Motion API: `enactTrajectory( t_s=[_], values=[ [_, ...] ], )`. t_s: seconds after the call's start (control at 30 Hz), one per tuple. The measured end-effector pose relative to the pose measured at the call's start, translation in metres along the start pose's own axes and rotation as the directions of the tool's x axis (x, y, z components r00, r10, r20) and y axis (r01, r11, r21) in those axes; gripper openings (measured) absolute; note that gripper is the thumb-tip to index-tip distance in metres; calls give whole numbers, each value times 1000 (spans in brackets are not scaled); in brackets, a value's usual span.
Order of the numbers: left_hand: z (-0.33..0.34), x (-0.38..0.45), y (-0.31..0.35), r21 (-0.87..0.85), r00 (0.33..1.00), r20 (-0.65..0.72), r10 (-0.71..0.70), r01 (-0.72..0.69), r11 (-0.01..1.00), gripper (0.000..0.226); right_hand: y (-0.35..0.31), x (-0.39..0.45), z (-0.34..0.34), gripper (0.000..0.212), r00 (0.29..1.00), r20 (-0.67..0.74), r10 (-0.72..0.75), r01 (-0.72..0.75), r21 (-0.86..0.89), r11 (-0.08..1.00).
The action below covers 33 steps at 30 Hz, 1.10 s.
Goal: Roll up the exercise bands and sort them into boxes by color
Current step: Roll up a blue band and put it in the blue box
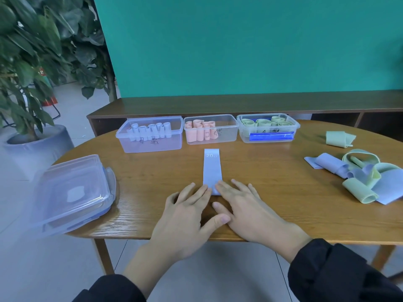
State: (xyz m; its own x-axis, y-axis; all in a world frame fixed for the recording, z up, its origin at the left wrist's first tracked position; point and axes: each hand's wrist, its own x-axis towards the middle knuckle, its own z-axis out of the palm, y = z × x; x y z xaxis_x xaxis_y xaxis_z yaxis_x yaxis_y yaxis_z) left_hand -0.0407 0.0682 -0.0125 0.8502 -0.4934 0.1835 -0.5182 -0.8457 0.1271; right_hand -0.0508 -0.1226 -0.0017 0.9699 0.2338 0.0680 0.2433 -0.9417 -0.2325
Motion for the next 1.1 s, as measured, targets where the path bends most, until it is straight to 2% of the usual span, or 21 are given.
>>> enactTrajectory(
  t_s=[0.13, 0.3, 0.6, 0.73, 0.9, 1.1],
  values=[
    [-2, 4, 2, -11, 1000, 16, -26, 26, 1000, 101, 2, 3, 2, 62, 1000, -15, -8, 8, 11, 1000],
    [-9, 16, 6, -12, 999, 29, -36, 37, 999, 95, 11, 1, 9, 53, 985, -153, -76, 97, 138, 986],
    [-7, 39, 1, -77, 992, 118, -41, 50, 996, 113, 13, 13, -1, 61, 999, -32, -21, 22, 48, 999],
    [-8, 43, -3, -105, 990, 135, -27, 42, 994, 112, 17, 21, -1, 65, 1000, -13, -22, 23, 29, 999],
    [-11, 39, -5, -115, 1000, 22, 15, -12, 993, 105, 21, 32, -2, 70, 1000, -1, -18, 18, 19, 1000],
    [-10, 45, -7, -90, 996, 89, 28, -19, 996, 105, 25, 37, -3, 67, 999, -24, -30, 32, 81, 996]
  ],
)
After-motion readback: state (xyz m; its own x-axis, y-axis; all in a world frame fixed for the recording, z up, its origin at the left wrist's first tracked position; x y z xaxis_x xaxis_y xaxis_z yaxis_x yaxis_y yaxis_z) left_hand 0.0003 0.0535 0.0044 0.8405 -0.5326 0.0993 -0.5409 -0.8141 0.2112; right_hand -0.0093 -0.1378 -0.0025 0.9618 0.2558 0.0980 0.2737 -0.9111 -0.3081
